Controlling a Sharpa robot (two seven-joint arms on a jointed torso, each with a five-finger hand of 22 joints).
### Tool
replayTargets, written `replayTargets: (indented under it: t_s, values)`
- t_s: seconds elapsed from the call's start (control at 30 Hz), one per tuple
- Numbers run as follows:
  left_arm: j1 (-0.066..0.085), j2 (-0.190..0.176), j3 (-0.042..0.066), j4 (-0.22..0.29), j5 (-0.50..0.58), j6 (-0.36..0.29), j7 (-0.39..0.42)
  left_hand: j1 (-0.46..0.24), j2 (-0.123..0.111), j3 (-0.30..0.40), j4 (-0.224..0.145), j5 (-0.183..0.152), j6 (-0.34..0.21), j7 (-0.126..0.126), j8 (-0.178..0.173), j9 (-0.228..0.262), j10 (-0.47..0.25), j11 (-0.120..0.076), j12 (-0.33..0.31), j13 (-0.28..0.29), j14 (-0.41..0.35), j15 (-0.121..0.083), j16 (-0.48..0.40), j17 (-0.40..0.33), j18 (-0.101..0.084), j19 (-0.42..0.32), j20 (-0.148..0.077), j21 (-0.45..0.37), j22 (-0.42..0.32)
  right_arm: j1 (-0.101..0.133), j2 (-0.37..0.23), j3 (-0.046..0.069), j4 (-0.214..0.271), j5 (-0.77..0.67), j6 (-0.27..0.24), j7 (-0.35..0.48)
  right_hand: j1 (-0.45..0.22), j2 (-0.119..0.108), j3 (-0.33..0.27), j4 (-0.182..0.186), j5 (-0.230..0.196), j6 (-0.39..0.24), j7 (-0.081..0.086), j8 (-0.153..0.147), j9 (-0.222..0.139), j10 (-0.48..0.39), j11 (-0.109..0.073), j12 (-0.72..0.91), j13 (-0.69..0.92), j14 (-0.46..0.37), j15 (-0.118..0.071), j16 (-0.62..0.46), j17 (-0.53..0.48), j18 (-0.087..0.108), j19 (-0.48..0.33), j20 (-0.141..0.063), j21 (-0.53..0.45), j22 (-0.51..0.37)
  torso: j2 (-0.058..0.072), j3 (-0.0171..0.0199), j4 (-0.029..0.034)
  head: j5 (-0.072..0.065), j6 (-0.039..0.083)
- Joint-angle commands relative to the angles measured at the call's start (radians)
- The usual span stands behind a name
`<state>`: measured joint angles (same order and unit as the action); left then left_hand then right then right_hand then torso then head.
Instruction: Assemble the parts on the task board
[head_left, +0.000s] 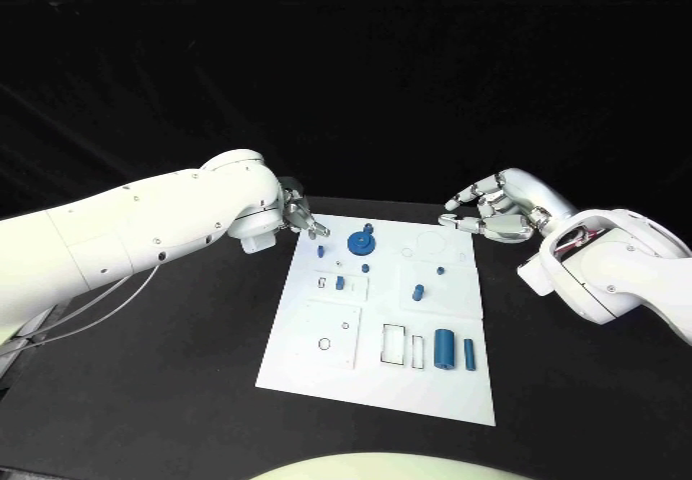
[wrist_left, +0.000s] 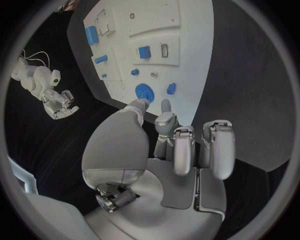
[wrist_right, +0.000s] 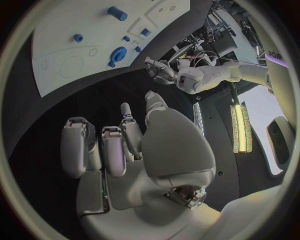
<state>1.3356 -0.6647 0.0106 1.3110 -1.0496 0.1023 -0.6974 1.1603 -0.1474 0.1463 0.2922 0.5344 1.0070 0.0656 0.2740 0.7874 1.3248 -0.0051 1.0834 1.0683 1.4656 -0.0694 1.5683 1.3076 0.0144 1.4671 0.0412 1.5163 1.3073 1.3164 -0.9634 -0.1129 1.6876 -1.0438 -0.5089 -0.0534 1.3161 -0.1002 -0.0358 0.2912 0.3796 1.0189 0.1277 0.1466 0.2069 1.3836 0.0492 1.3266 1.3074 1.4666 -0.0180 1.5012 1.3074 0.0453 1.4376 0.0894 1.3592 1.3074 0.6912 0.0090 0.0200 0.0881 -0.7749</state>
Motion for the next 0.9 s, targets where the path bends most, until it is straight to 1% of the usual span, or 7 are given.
replayTargets:
  t_s: [0.03, 0.13, 0.23, 0.3, 0.43, 0.53, 0.9]
  values:
    - [0.004, 0.021, 0.0, -0.033, -0.031, 0.023, 0.007, 0.003, 0.003, -0.008, 0.001, 0.005, -0.005, 0.003, -0.005, -0.003, -0.006, 0.0, -0.005, -0.002, 0.105, 0.008, 0.002, 0.263, 0.015, 0.014, 0.006, -0.005, 0.152, -0.001, 0.002, 0.0, 0.001, -0.006, 0.006, 0.003, -0.012, -0.002, -0.007, -0.002, 0.005, -0.008, 0.0, 0.005, 0.002, -0.006, -0.002, -0.004, 0.012, 0.072, -0.004, -0.005, 0.137, 0.01, -0.005, -0.002, -0.002, 0.125, 0.001, -0.001, 0.0006, 0.0, 0.001]
    - [0.005, 0.037, -0.001, -0.062, -0.034, 0.033, 0.005, 0.001, 0.005, -0.009, 0.002, 0.005, -0.004, 0.003, -0.006, -0.005, -0.006, 0.0, -0.004, -0.001, 0.105, 0.008, 0.002, 0.263, 0.015, 0.014, 0.006, -0.005, 0.153, -0.001, 0.003, 0.0, 0.001, -0.006, 0.006, 0.003, -0.012, -0.002, -0.007, -0.002, 0.005, -0.008, 0.0, 0.005, 0.002, -0.006, -0.002, -0.004, 0.012, 0.072, -0.004, -0.005, 0.137, 0.01, -0.005, -0.002, -0.002, 0.125, 0.001, -0.0006, 0.0007, 0.002, 0.002]
    - [0.005, 0.054, -0.004, -0.091, -0.034, 0.045, 0.004, -0.001, 0.006, -0.011, 0.002, 0.005, -0.004, 0.004, -0.008, -0.008, -0.007, 0.001, -0.005, -0.002, 0.105, 0.009, 0.002, 0.263, 0.015, 0.014, 0.007, -0.005, 0.153, -0.001, 0.003, 0.0, 0.002, -0.006, 0.006, 0.003, -0.012, -0.002, -0.007, -0.002, 0.005, -0.008, 0.0, 0.005, 0.002, -0.006, -0.002, -0.004, 0.012, 0.072, -0.004, -0.005, 0.137, 0.01, -0.005, -0.002, -0.002, 0.125, 0.001, 0.0006, 0.0011, 0.004, 0.0]
    - [0.004, 0.064, -0.007, -0.108, -0.034, 0.053, 0.005, -0.002, 0.006, -0.012, 0.002, 0.005, -0.003, 0.004, -0.009, -0.01, -0.007, 0.001, -0.006, -0.003, 0.105, 0.009, 0.002, 0.263, 0.015, 0.013, 0.007, -0.006, 0.151, -0.001, 0.004, 0.0, 0.002, -0.006, 0.007, 0.003, -0.012, -0.002, -0.007, -0.002, 0.005, -0.008, 0.0, 0.005, 0.002, -0.006, -0.002, -0.004, 0.012, 0.072, -0.004, -0.005, 0.137, 0.01, -0.005, -0.002, -0.002, 0.125, 0.002, 0.0, 0.0003, 0.006, 0.0]
    - [0.0, 0.08, -0.011, -0.131, -0.046, 0.078, 0.004, -0.003, 0.005, -0.015, 0.001, 0.004, -0.003, 0.005, -0.01, -0.012, -0.01, 0.002, -0.009, -0.007, 0.105, 0.01, 0.002, 0.263, 0.016, 0.011, 0.008, -0.007, 0.149, -0.001, 0.005, 0.0, 0.002, -0.006, 0.009, 0.003, -0.012, -0.002, -0.007, -0.002, 0.005, -0.008, 0.0, 0.005, 0.002, -0.006, -0.002, -0.004, 0.012, 0.072, -0.004, -0.005, 0.137, 0.01, -0.005, -0.002, -0.002, 0.125, 0.002, -0.0006, -0.0011, 0.008, -0.002]
    - [-0.004, 0.091, -0.013, -0.145, -0.069, 0.093, 0.003, -0.004, 0.002, -0.019, 0.001, 0.004, -0.003, 0.005, -0.012, -0.016, -0.013, 0.002, -0.014, -0.013, 0.105, 0.01, 0.002, 0.263, 0.017, 0.008, 0.009, -0.01, 0.146, -0.001, 0.006, 0.0, 0.001, -0.006, 0.012, 0.001, -0.012, -0.002, -0.007, -0.002, 0.005, -0.008, 0.0, 0.005, 0.002, -0.006, -0.002, -0.004, 0.012, 0.072, -0.004, -0.005, 0.137, 0.01, -0.005, -0.002, -0.002, 0.125, 0.002, -0.0004, -0.0013, 0.008, -0.002]
    - [-0.014, 0.12, -0.016, -0.189, -0.084, 0.117, 0.005, -0.02, 0.005, -0.036, 0.002, 0.004, 0.002, 0.007, -0.018, -0.028, -0.014, 0.005, -0.013, -0.014, 0.105, 0.013, 0.002, 0.263, 0.017, 0.008, 0.011, -0.01, 0.146, -0.001, 0.009, 0.0, 0.002, -0.006, 0.017, 0.0, -0.013, 0.0, -0.007, -0.002, 0.007, -0.009, 0.0, 0.005, 0.002, -0.005, -0.002, -0.003, 0.012, 0.072, -0.004, -0.005, 0.137, 0.01, -0.005, -0.002, -0.003, 0.125, 0.001, -0.001, 0.0004, 0.008, -0.004]
